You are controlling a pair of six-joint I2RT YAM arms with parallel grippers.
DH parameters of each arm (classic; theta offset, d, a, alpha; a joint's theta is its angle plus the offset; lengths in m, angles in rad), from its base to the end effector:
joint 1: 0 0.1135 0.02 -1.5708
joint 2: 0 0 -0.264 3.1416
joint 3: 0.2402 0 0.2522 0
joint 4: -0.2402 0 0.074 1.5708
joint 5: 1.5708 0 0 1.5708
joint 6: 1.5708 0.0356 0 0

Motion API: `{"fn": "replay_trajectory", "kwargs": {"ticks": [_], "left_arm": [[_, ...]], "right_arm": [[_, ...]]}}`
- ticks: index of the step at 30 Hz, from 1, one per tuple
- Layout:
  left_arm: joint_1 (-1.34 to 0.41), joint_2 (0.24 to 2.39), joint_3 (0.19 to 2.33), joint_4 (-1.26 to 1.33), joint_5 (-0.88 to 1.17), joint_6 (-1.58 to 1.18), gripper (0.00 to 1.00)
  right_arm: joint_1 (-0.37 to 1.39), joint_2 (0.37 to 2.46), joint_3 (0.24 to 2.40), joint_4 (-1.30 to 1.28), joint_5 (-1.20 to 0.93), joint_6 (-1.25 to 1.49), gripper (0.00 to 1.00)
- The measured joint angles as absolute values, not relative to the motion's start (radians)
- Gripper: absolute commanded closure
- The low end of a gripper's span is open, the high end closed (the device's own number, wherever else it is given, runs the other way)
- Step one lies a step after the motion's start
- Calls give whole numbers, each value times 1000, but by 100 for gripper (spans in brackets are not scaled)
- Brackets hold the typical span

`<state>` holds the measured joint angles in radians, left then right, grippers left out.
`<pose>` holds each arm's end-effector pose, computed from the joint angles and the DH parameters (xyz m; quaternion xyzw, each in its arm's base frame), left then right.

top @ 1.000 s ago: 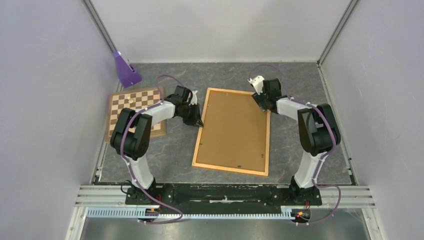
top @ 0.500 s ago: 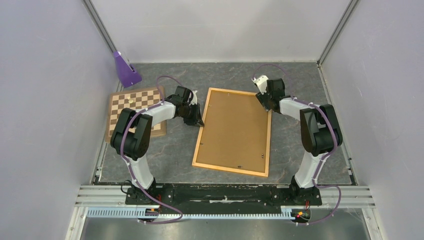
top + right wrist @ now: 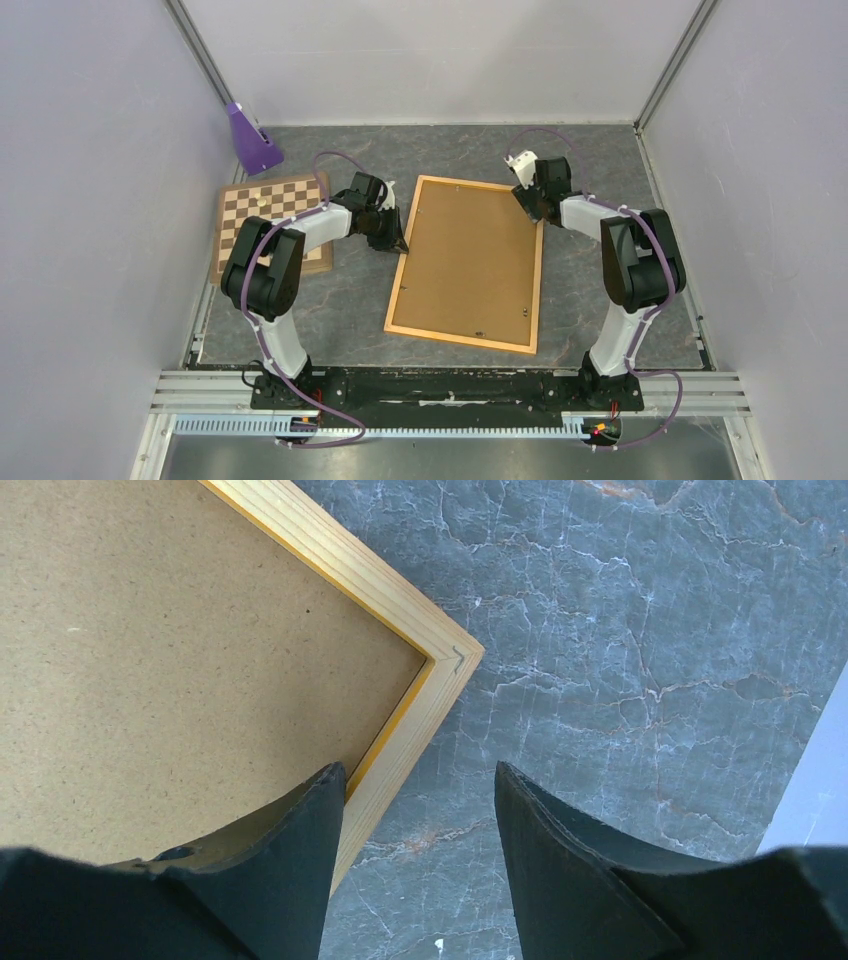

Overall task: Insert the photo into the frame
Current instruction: Install the photo frame at the center of the board.

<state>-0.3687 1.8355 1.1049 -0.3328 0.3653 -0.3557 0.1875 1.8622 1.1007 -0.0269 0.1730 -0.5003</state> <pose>0.3346 -0.1429 0.1558 0.0518 0.9516 -0.2519 0.1685 0.3857 0.0669 0.1634 -0.2795 0.8782 -0.1381 0.3628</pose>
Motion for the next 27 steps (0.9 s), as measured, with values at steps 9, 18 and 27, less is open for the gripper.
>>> {"fn": "replay_trajectory", "kwargs": {"ticks": [9, 18, 27], "left_arm": [[-369, 1832, 1095, -319, 363, -376, 98], [-369, 1828, 1088, -310, 363, -379, 98], [-369, 1823, 1081, -306, 359, -382, 98]], "right_arm": [[180, 1857, 1099, -45, 118, -542, 42], [174, 1850, 1101, -75, 47, -609, 42], [171, 1855, 1152, -187, 11, -657, 44]]}}
